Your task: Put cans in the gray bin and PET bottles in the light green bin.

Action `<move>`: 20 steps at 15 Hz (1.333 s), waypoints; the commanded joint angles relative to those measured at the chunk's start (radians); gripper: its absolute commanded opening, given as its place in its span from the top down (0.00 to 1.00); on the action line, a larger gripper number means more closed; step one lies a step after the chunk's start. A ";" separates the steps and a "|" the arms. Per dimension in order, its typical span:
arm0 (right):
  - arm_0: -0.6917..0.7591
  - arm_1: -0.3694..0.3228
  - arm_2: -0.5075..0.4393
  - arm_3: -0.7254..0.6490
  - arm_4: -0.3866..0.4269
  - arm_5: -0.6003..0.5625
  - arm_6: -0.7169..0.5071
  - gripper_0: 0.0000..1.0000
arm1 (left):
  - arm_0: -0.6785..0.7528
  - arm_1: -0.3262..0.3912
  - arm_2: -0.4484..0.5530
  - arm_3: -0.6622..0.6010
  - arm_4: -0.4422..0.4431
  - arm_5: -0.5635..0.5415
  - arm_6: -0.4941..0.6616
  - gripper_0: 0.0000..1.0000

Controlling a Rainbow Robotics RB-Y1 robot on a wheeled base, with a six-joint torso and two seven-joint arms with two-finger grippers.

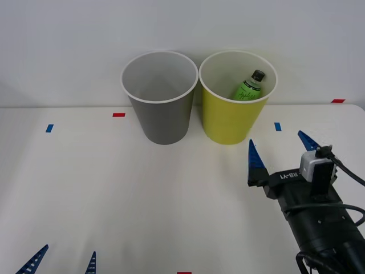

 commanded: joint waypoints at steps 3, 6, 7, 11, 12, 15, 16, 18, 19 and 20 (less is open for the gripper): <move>0.176 0.015 -0.010 0.102 0.009 -0.248 -0.005 0.02 | 0.000 0.000 0.000 0.000 0.000 0.000 0.000 0.00; 0.260 0.036 -0.034 0.104 0.014 -0.291 0.001 0.02 | 0.000 0.000 0.000 0.000 0.000 0.000 0.000 0.00; 0.284 0.033 -0.042 0.122 0.008 -0.337 0.001 0.02 | 0.000 0.000 0.000 0.000 0.000 0.000 0.000 0.00; 0.340 -0.011 -0.070 0.254 -0.012 -0.529 0.008 0.02 | 0.000 0.000 0.000 0.000 0.000 0.000 0.000 0.00; 0.380 -0.014 -0.067 0.254 -0.012 -0.540 0.017 0.02 | 0.000 0.000 0.000 0.000 0.000 0.000 0.000 0.00; 0.470 -0.019 -0.044 0.268 -0.029 -0.578 0.101 0.02 | 0.000 0.000 0.000 0.000 0.000 0.000 0.000 0.00; 0.490 -0.019 -0.034 0.283 -0.035 -0.594 0.103 0.02 | 0.000 0.000 0.000 0.000 0.000 0.000 0.000 0.00; 0.511 -0.018 -0.024 0.316 -0.047 -0.606 0.101 0.02 | 0.000 0.000 0.000 0.000 0.000 0.000 0.000 0.00; 0.522 -0.011 -0.021 0.317 -0.049 -0.604 0.104 0.02 | 0.000 0.000 0.000 0.000 0.000 0.000 0.000 0.00; 0.530 -0.007 -0.014 0.317 -0.049 -0.606 0.106 0.02 | 0.000 0.000 0.000 0.000 0.000 0.000 0.000 0.00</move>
